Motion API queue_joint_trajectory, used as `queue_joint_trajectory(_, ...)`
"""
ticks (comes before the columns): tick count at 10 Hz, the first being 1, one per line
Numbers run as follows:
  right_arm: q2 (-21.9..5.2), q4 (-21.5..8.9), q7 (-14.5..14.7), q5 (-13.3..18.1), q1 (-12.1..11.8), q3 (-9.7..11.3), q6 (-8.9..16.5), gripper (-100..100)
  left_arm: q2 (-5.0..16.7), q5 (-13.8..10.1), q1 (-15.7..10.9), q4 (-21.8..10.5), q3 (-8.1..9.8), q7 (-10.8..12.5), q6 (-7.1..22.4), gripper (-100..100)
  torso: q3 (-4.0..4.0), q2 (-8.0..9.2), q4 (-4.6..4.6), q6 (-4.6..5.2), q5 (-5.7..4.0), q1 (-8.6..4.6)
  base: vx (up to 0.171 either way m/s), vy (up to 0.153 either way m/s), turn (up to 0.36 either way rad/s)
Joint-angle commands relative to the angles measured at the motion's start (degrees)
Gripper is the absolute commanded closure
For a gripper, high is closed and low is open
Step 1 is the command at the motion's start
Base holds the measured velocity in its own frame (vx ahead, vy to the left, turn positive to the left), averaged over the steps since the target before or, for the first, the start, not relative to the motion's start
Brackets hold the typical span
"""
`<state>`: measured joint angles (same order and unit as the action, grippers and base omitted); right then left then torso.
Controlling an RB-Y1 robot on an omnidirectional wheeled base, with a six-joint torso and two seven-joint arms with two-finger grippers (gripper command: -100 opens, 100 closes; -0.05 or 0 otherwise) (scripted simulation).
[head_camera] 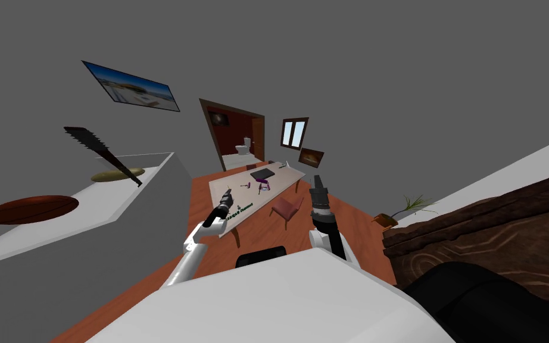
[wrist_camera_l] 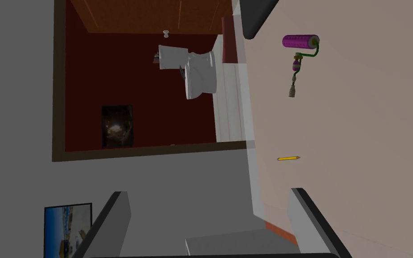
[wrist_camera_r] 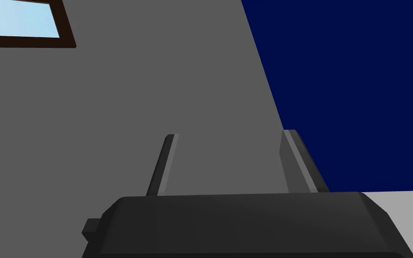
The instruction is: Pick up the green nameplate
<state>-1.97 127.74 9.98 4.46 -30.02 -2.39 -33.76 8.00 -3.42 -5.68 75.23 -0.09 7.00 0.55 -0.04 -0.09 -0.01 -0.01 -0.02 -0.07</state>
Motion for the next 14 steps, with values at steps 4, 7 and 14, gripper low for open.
queue_joint_trajectory(4, 0.00, 0.00, 0.00, 0.00, 0.00, 0.00, 0.00, 0, -0.26, 0.45, -3.15, -6.71, 0.44, -0.17, 3.44, -100, -0.01, -0.01, -0.01, 0.00, 0.00, 0.02, 0.017, -0.013, 0.021)
queue_joint_trajectory(7, 0.00, 0.00, 0.00, 0.00, 0.00, 0.00, 0.00, 0, -0.45, 1.04, -7.66, -12.39, 1.14, -0.21, 7.66, -100, 0.00, 0.01, -0.01, 0.00, 0.01, 0.03, 0.018, -0.014, 0.042)
queue_joint_trajectory(14, 0.00, 0.00, 0.00, 0.00, 0.00, 0.00, 0.00, 0, -0.86, 2.09, -14.03, -25.01, 2.29, -0.19, 13.72, -100, -0.02, -0.03, -0.01, 0.00, 0.00, 0.00, 0.026, -0.017, 0.031)
